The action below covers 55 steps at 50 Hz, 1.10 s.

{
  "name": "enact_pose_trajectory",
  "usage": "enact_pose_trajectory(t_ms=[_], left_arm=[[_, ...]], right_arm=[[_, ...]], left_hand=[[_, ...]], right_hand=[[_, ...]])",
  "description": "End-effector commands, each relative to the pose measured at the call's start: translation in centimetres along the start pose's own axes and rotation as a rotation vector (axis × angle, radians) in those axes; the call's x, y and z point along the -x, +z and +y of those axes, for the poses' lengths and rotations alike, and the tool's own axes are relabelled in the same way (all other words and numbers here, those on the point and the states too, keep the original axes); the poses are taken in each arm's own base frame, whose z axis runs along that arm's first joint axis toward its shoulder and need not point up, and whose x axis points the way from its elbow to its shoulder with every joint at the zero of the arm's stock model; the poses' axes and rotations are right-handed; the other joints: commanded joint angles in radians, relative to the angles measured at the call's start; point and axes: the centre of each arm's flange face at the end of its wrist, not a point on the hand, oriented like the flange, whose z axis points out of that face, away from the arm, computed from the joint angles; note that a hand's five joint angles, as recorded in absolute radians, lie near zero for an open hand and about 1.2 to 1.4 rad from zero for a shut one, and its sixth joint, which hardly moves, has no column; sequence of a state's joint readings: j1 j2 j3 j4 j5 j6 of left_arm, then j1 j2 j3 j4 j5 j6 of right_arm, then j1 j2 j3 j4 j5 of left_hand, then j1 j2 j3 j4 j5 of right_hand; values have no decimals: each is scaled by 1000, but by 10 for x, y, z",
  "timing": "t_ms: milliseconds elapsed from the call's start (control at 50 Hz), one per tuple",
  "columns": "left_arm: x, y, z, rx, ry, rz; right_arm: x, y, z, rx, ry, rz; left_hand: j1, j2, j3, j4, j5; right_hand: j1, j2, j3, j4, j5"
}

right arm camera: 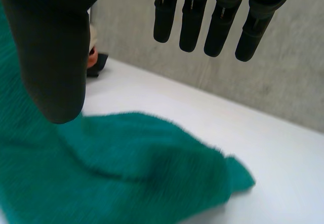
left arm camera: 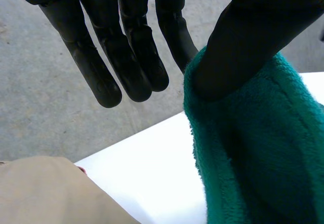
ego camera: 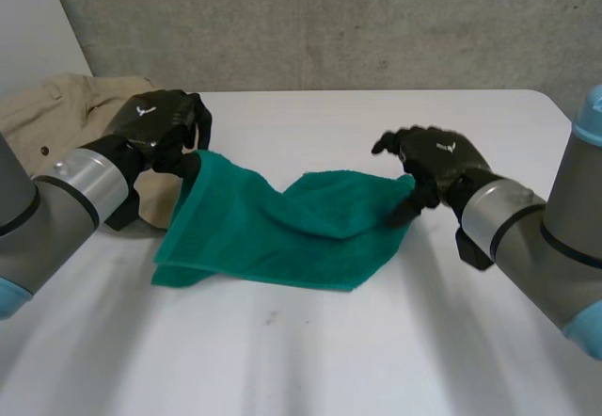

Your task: Fold the laundry.

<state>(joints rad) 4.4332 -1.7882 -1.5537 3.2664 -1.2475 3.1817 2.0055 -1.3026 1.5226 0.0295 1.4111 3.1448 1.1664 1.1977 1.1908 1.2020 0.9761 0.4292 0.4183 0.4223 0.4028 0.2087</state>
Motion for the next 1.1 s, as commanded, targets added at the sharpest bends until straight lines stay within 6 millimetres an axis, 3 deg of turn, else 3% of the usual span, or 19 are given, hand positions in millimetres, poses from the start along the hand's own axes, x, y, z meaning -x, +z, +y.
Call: enact_pose_trajectory(t_ms=[20, 160, 340, 500, 940, 1000, 1060, 1100], left_arm=[[10, -5, -31, -93, -5, -39], [5, -12, -49, -145, -16, -5], [5, -12, -45, -131, -25, -3], [12, -9, -45, -131, -28, -31], [11, -7, -40, -121, -35, -31], [11, -7, -40, -120, -35, -32], [11, -8, -38, -114, -39, -31], [11, -8, -38, -110, -42, -32]], right_arm=[[15, -30, 37, 217, 7, -29], [30, -40, 68, 238, -48, -73], [37, -8, 94, 139, -80, -88], [43, 16, 105, 140, -98, -93], [47, 48, 120, 104, -223, -67], [47, 51, 121, 103, -226, -62], [45, 55, 118, 83, -236, -54], [43, 56, 114, 74, -238, -52]], left_hand=[[230, 199, 205, 194, 246], [230, 199, 205, 194, 246], [230, 199, 205, 194, 246], [230, 199, 205, 194, 246], [230, 199, 205, 194, 246], [230, 199, 205, 194, 246], [230, 199, 205, 194, 246], [230, 199, 205, 194, 246]], right_hand=[[80, 91, 87, 106, 126], [186, 197, 193, 212, 232], [192, 202, 199, 218, 238], [197, 208, 204, 224, 243], [341, 352, 348, 368, 387], [435, 446, 442, 461, 481], [965, 975, 972, 991, 1011], [967, 978, 974, 993, 1013]])
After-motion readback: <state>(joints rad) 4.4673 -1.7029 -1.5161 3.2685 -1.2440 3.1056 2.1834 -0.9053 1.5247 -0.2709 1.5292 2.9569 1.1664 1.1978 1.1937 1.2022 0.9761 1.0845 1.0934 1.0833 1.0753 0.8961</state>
